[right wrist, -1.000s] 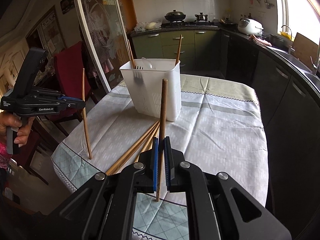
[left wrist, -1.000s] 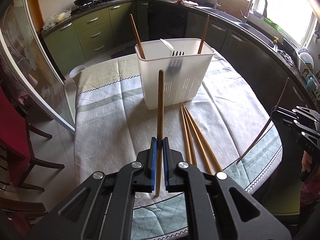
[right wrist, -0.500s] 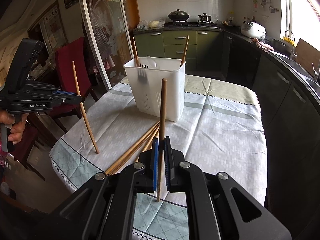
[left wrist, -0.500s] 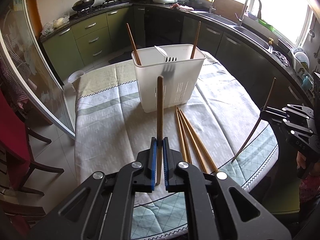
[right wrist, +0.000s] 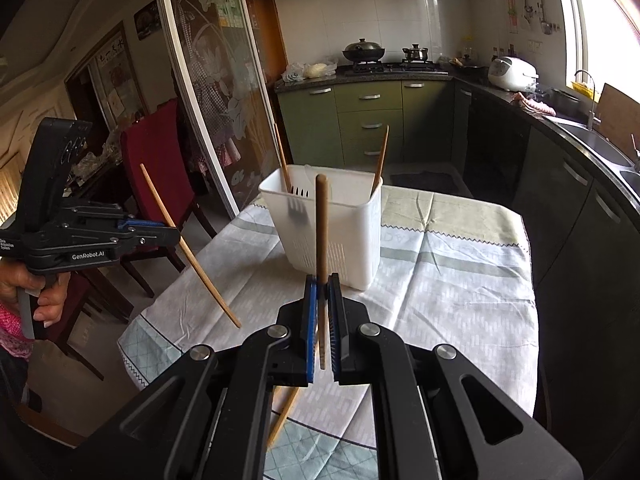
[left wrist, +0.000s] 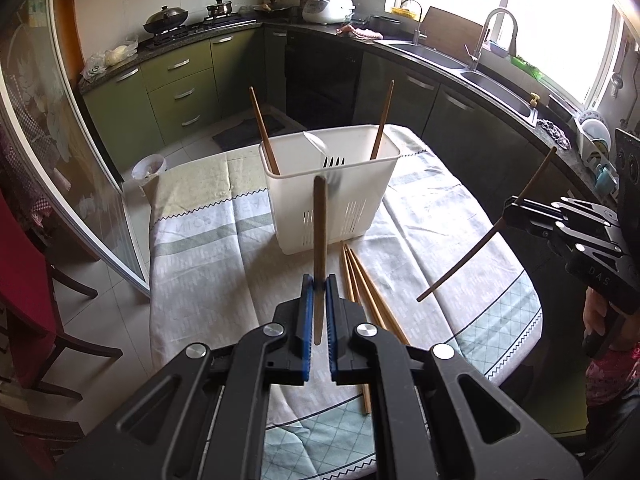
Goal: Organize utensils
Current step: 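Lift the chopstick with the left tool toward the holder while the right tool carries its chopstick, then lower both held chopsticks into the white holder and open both tools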
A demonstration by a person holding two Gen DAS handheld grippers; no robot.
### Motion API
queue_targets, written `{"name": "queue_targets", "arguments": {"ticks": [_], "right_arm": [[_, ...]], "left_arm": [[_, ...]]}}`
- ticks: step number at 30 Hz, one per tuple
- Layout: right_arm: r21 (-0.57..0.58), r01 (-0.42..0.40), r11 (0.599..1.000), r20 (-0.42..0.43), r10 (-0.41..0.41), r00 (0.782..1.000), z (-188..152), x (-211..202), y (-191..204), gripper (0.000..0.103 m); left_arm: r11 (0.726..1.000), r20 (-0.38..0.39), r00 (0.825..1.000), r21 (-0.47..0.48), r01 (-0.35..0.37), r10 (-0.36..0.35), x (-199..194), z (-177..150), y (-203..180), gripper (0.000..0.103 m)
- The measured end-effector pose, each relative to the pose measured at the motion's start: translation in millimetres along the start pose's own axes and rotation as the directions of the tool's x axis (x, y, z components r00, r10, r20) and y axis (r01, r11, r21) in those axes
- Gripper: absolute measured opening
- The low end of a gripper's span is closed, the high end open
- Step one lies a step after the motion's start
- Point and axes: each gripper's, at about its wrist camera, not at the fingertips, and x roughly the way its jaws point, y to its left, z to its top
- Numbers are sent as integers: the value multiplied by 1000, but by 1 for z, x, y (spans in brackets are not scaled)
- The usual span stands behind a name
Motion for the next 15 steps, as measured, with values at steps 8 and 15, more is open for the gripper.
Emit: {"name": "queue_targets", "arguments": {"ticks": [8, 15], "right_arm": [[-14, -18, 1000, 144, 20, 989, 77, -31, 4, 7], [-4, -5, 1000, 236, 6, 972, 139, -28, -1, 7]], "left_arm": [[1000, 133, 991, 7, -6, 5, -46, 62, -5, 6], [999, 252, 967, 1, -46, 44, -69, 121, -3, 6]]}}
